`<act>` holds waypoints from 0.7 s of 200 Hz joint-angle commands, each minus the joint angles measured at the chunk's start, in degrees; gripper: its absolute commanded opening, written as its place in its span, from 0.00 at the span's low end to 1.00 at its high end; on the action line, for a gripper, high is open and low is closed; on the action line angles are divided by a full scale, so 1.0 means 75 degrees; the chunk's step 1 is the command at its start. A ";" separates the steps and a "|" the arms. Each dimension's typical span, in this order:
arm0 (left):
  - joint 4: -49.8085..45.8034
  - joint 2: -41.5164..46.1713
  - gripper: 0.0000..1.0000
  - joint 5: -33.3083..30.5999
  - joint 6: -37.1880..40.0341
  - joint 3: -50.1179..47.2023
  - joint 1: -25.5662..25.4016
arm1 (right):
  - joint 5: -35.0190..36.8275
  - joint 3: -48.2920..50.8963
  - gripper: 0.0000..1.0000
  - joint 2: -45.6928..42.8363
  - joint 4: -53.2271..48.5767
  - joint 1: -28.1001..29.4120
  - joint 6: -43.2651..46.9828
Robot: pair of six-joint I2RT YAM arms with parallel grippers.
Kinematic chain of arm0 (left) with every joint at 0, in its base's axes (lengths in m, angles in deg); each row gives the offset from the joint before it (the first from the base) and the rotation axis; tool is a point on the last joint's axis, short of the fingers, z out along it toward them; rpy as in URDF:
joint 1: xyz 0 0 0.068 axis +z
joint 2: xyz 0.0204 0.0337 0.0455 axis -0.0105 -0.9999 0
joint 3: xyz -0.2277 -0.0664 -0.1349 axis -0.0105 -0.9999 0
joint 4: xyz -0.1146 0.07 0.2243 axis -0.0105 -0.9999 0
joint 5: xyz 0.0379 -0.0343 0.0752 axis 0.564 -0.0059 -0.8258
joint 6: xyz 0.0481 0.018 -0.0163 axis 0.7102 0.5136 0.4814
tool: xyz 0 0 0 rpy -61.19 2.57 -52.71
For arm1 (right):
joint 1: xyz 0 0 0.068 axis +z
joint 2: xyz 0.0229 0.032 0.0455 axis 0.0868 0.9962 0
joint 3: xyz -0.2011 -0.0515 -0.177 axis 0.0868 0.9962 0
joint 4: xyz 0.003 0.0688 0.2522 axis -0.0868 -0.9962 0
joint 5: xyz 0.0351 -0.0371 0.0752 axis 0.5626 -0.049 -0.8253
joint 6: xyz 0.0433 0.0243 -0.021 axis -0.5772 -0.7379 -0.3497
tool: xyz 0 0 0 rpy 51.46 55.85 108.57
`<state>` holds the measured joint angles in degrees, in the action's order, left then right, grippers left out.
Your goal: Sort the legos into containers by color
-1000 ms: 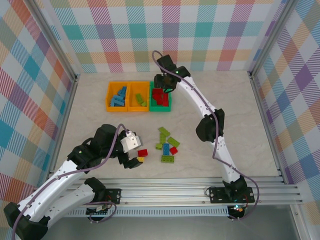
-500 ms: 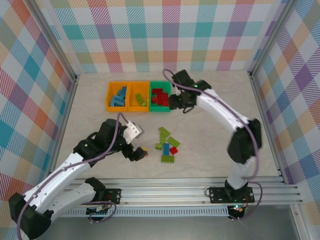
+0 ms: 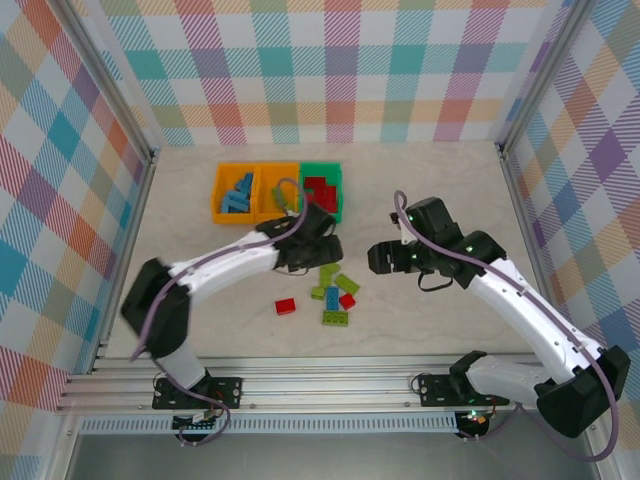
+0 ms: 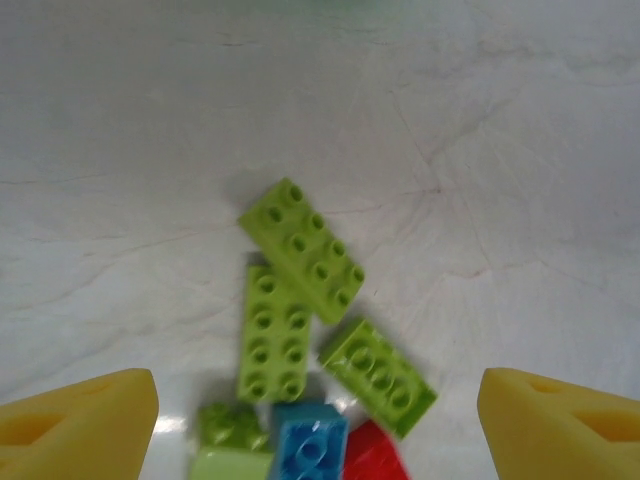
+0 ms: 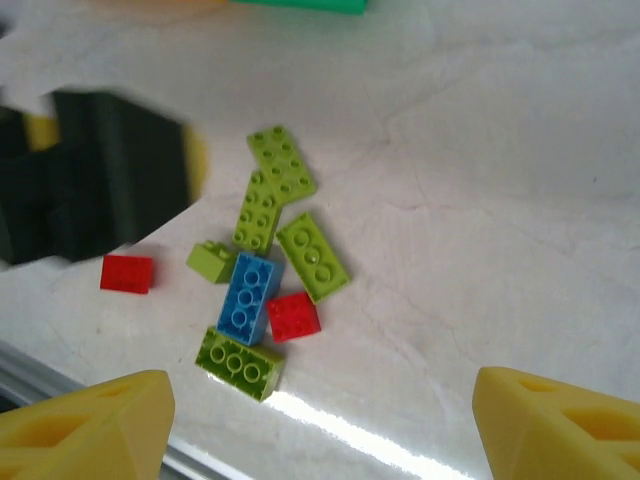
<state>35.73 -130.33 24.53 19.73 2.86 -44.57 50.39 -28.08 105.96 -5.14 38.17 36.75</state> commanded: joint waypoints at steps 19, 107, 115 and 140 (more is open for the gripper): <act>-0.1182 -0.1910 0.81 -0.0354 -0.1079 0.1531 -0.0043 | -0.0233 0.0158 0.80 -0.0348 -0.0199 0.0013 -0.0221; -0.0814 -0.2937 0.40 -0.0346 -0.0750 0.1755 0.0014 | -0.0064 0.0334 0.83 -0.0336 -0.0008 0.0009 -0.0214; -0.0757 -0.2909 0.35 -0.0370 -0.0689 0.1716 0.0042 | -0.0084 0.0341 0.83 -0.0334 0.0017 0.0004 -0.0237; -0.0546 -0.2754 0.25 -0.0378 -0.0474 0.1652 0.0093 | -0.0133 0.0332 0.84 -0.0321 0.0064 0.0005 -0.0301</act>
<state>29.66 -151.08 21.66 14.42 15.23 -44.46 49.74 -25.80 103.45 -5.52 38.17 35.62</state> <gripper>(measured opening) 0.288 0.833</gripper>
